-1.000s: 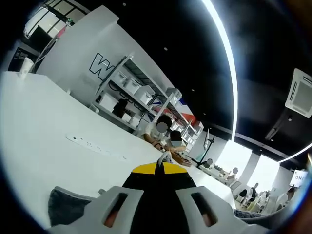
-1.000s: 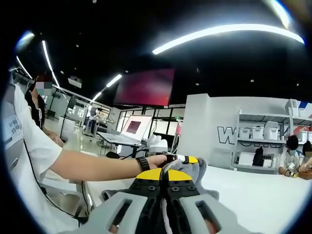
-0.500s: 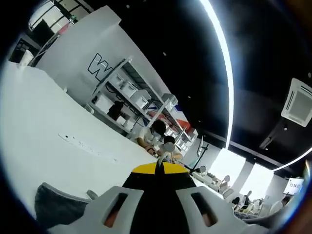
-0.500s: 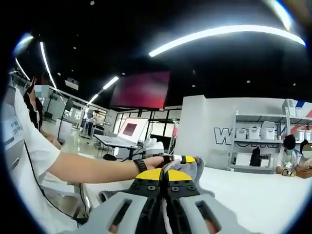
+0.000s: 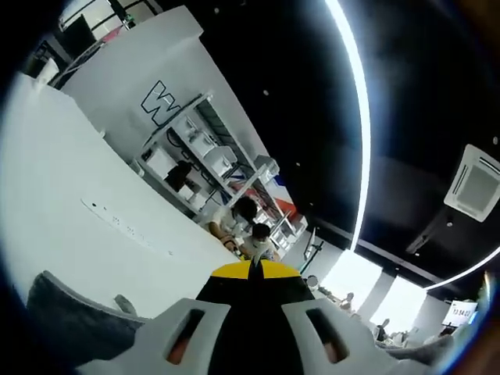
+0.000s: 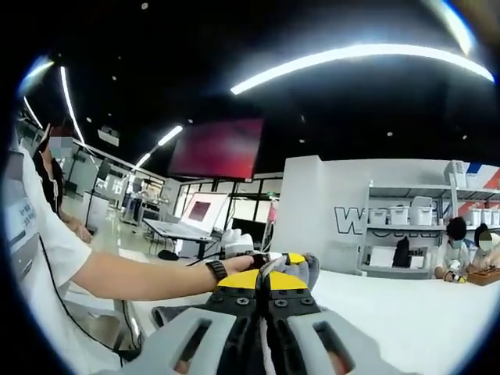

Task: Open the folded towel by lifting each exposed corner and separating the folded layers until the towel lies flat within the target outline without major curled edges

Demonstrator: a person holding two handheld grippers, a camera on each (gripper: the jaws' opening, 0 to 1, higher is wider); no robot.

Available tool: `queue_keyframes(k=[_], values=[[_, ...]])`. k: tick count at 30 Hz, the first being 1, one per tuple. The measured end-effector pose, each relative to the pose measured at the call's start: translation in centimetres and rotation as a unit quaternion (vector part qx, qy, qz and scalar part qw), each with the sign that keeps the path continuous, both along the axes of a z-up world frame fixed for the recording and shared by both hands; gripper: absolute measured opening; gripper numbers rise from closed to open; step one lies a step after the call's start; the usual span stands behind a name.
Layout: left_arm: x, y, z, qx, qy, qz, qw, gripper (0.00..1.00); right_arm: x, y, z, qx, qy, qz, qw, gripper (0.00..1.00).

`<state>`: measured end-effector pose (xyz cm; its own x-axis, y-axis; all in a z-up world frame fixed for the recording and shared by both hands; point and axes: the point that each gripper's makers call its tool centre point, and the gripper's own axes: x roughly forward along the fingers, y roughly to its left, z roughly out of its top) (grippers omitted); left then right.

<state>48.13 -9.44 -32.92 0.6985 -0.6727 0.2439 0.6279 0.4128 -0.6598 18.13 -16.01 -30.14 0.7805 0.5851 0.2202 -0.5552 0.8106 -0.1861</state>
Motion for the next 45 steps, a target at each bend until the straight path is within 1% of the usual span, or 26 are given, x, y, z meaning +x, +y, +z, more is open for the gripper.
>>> queue_keyframes(k=[5,8,10,11,14,19,22,24,31,36,39,42,45], values=[[0.1,-0.2,0.3,-0.004,-0.002,-0.001,1.0,0.0,0.0,-0.4,0.0,0.001,0.001,-0.005,1.0,0.0],[0.2,-0.3,0.7,-0.009,-0.002,-0.001,1.0,0.0,0.0,-0.5,0.1,-0.004,0.0,-0.009,1.0,0.0],[0.2,-0.3,1.0,-0.013,-0.008,0.003,0.9999,0.0,0.0,-0.5,0.0,-0.011,-0.002,-0.012,0.9999,0.0],[0.2,-0.2,1.4,-0.02,-0.011,0.005,0.9997,0.0,0.0,-0.6,-0.1,-0.012,-0.001,-0.013,0.9998,0.0],[0.1,-0.3,1.9,-0.026,-0.012,0.007,0.9996,0.0,-0.1,-0.6,0.0,-0.012,0.001,-0.008,0.9999,0.0],[0.2,-0.5,2.5,-0.03,-0.012,0.007,0.9994,0.0,-0.1,-0.5,-0.6,-0.041,0.005,-0.007,0.9991,0.0],[0.1,-0.6,2.7,-0.034,-0.01,0.005,0.9994,0.0,-0.2,-0.5,-0.8,-0.052,0.006,-0.004,0.9986,0.0],[0.1,-0.7,2.8,-0.042,-0.003,0.002,0.9991,0.0,-0.2,-0.5,-1.0,-0.059,0.009,-0.006,0.9982,0.0],[0.0,-1.6,3.7,-0.034,-0.011,-0.005,0.9993,0.0,-0.4,-0.4,-1.5,-0.08,0.011,-0.009,0.9967,0.0],[-0.2,-2.8,4.1,-0.023,-0.015,-0.013,0.9995,0.0,-0.6,-0.5,-1.5,-0.084,0.01,-0.01,0.9964,0.0],[-0.2,-3.2,4.2,-0.026,-0.012,-0.016,0.9995,0.0,-0.7,-0.6,-1.5,-0.085,0.009,-0.012,0.9963,0.0],[-0.3,-3.9,4.4,-0.014,-0.018,-0.018,0.9996,0.0,-0.7,-0.9,-1.5,-0.086,0.01,-0.015,0.9962,0.0],[-0.2,-4.3,4.8,-0.016,-0.021,-0.024,0.9994,0.0,-0.7,-1.0,-1.6,-0.084,0.011,-0.017,0.9963,0.0]])
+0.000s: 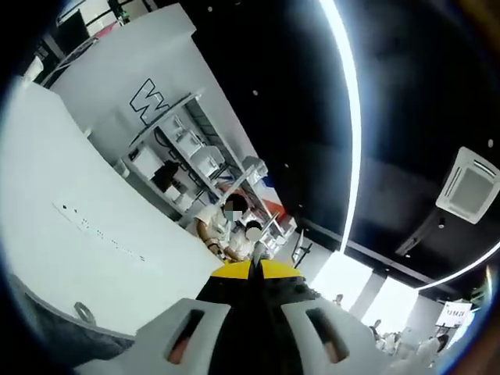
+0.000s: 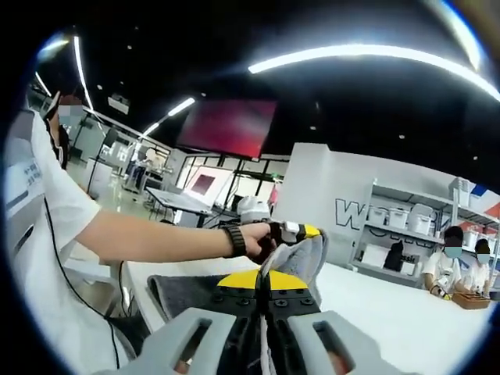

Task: Open the folded towel by lifting each exposed corner and separating the folded layers until the towel lies flat within the target outline without major curled edges

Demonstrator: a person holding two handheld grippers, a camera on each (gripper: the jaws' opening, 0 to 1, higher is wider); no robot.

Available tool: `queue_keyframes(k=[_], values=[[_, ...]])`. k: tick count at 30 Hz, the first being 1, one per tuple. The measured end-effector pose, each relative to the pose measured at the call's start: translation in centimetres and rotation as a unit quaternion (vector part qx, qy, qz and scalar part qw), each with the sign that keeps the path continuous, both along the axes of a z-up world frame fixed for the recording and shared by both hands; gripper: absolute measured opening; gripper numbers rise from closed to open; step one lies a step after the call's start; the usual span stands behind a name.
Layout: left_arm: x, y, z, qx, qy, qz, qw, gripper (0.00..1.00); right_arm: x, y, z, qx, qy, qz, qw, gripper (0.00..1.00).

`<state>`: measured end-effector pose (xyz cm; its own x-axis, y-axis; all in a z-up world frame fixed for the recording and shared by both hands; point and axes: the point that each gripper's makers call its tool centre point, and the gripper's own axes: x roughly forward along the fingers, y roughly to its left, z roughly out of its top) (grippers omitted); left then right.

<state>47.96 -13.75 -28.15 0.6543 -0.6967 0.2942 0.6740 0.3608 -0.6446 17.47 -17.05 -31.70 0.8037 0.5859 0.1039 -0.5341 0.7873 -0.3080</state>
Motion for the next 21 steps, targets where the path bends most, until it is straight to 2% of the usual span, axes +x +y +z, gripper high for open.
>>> queue_keyframes(k=[11,15,18,21], values=[[0.0,-1.6,0.4,0.015,-0.011,-0.007,0.9998,0.0,-0.2,-0.7,-0.3,-0.005,-0.001,-0.01,0.9999,0.0],[0.1,-2.4,0.3,0.022,-0.015,-0.011,0.9996,0.0,-0.3,-0.7,-0.5,-0.022,-0.004,-0.017,0.9996,0.0],[0.1,-2.7,0.4,0.015,-0.017,-0.016,0.9996,0.0,-0.4,-0.9,-0.5,-0.024,-0.006,-0.021,0.9995,0.0],[0.0,-3.1,0.1,0.026,-0.018,-0.015,0.9994,0.0,-0.5,-1.0,-0.5,-0.023,-0.005,-0.021,0.9995,0.0]])
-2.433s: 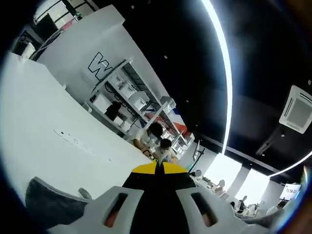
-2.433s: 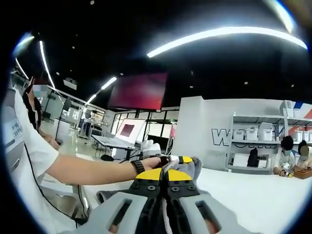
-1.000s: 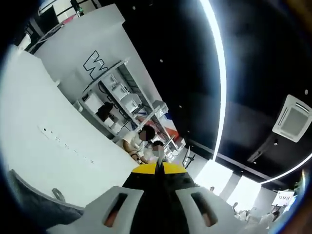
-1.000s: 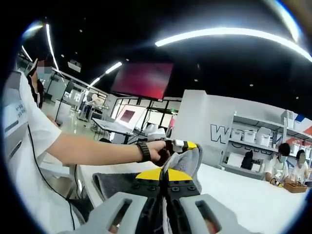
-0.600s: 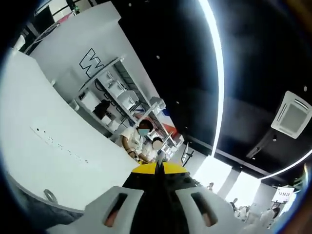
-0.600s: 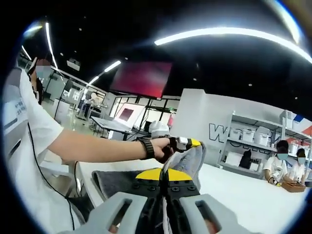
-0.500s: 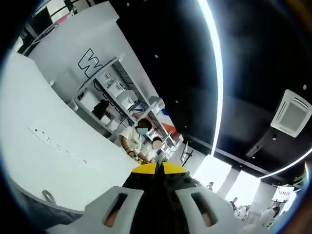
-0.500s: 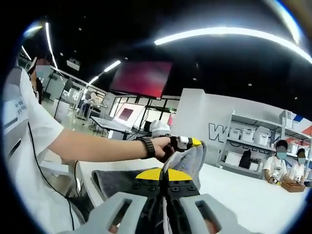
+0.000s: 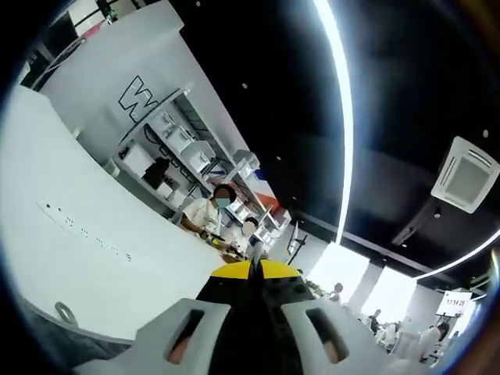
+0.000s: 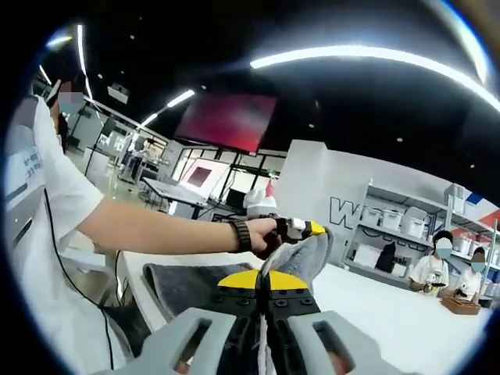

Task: Open the folded towel by lifting each exposed corner and separating the folded layers until the towel lies flat within the target outline without major curled edges

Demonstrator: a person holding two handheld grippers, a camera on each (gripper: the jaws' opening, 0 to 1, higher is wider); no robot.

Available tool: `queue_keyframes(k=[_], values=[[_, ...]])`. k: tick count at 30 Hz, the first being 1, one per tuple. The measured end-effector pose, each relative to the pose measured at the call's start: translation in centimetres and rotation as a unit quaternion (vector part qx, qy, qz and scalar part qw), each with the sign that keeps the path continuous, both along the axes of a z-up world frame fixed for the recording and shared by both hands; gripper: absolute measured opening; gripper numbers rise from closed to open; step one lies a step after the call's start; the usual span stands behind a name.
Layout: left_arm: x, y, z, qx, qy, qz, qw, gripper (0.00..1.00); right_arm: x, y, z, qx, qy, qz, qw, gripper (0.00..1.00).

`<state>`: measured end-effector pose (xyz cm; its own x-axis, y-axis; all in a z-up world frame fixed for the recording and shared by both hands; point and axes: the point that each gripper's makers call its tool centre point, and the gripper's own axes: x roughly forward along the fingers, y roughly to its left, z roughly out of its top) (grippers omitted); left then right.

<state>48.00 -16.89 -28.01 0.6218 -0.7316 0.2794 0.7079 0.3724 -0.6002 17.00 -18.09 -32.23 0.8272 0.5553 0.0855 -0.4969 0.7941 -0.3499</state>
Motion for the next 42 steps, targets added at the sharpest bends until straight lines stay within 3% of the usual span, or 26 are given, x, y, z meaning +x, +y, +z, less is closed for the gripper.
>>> queue_keyframes(k=[13,30,42], values=[[-0.6,-1.8,0.8,0.013,-0.025,-0.011,0.9995,0.0,-0.3,-0.5,-0.2,-0.007,-0.009,-0.019,0.9998,0.0],[-0.5,-4.0,0.4,0.006,-0.017,-0.021,0.9996,0.0,0.0,-2.5,-0.9,-0.04,-0.029,-0.055,0.9972,0.0],[-0.5,-5.7,0.0,0.011,-0.02,-0.029,0.9993,0.0,0.2,-2.7,-1.5,-0.055,-0.025,-0.063,0.9962,0.0]])
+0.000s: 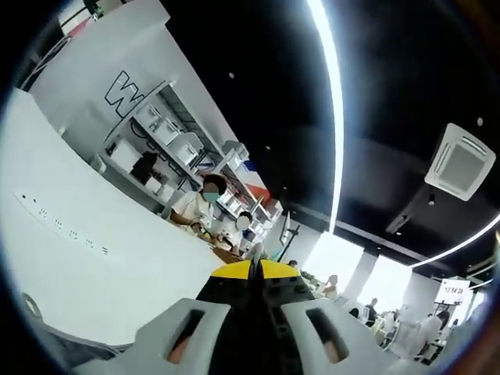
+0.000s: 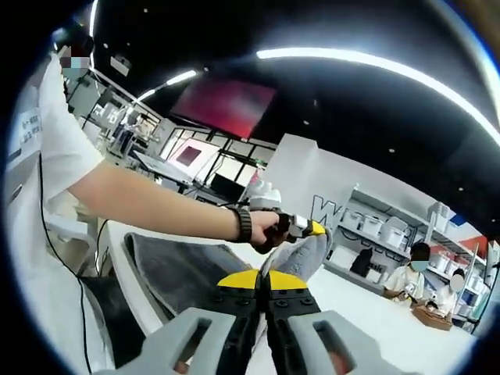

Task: Open the folded towel by lifting each exposed corner and separating the folded layers until the towel lies flat within the target outline without major curled edges

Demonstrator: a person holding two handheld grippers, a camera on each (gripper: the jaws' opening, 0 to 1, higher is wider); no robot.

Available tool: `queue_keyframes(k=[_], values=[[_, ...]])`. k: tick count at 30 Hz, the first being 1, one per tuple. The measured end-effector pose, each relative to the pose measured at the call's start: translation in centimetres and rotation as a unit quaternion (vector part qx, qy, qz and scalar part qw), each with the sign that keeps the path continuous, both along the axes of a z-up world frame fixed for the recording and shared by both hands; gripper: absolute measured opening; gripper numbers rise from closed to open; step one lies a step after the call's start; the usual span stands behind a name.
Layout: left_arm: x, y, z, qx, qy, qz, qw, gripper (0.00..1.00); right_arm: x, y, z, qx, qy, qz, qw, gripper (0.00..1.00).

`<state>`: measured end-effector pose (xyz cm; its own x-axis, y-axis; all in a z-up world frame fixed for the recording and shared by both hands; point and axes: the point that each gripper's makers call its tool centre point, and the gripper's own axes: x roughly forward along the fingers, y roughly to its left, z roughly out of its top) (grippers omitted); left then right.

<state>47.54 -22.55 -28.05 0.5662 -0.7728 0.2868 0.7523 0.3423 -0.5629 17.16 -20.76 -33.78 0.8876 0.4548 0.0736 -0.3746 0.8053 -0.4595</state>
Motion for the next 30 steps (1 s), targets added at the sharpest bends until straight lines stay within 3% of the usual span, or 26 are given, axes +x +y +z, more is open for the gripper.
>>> queue_keyframes(k=[10,19,30], values=[[0.0,-1.7,0.4,-0.002,0.005,-0.013,0.9999,0.0,0.2,0.1,-0.7,-0.033,0.001,-0.013,0.9994,0.0],[-0.1,-2.7,0.2,0.002,0.004,-0.017,0.9998,0.0,0.3,-0.6,-0.9,-0.022,0.002,-0.015,0.9996,0.0],[0.5,-3.3,-1.3,0.007,0.019,-0.017,0.9997,0.0,0.5,-3.0,-1.4,-0.004,-0.006,-0.053,0.9985,0.0]])
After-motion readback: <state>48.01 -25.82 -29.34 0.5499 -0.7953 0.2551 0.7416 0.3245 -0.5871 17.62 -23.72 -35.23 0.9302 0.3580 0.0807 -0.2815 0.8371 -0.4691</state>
